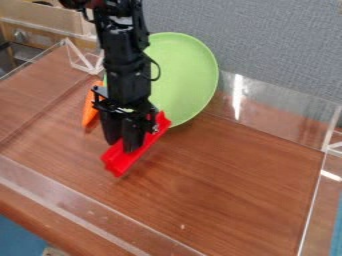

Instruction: Move the red object from the green plate to the table

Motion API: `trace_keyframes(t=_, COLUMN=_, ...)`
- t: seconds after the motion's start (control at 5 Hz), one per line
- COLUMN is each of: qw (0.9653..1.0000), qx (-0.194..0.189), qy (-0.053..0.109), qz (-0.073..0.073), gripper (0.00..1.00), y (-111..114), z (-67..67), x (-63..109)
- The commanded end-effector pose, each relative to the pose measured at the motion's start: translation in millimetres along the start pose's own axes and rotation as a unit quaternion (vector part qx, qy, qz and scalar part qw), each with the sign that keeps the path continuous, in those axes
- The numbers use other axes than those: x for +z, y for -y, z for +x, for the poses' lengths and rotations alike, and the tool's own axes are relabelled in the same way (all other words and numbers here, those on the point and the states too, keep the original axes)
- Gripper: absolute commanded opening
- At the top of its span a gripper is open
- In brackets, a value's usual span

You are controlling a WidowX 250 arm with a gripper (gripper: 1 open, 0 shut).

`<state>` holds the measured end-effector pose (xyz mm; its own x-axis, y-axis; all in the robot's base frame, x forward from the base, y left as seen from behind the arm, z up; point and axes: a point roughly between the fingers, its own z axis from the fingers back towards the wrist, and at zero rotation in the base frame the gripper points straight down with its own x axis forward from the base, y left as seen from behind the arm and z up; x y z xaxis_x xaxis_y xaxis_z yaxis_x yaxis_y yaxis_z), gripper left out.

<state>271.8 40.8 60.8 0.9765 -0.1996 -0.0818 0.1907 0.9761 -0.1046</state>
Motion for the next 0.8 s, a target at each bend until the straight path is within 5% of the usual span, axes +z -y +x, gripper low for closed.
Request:
trace_keyframes(t=0.0, qw=0.9987, qx=-0.037, qy=0.034, qz=0.012, gripper=0.0, y=2.7, z=14.2, x=16.7)
trace_keyframes(t=0.2, qw=0.9976, qx=-0.057, qy=0.039, qz=0.011, gripper=0.0, y=5.0, z=19.5, x=16.0)
trace_keyframes(t=0.4, qw=0.9981, qx=-0.037, qy=0.048, qz=0.008, gripper=0.0, y=8.4, z=14.5, x=24.5)
trace_keyframes(t=0.6, qw=0.9981, qx=-0.018, qy=0.058, qz=0.009, gripper=1.0, y=13.0, z=16.7, x=30.1)
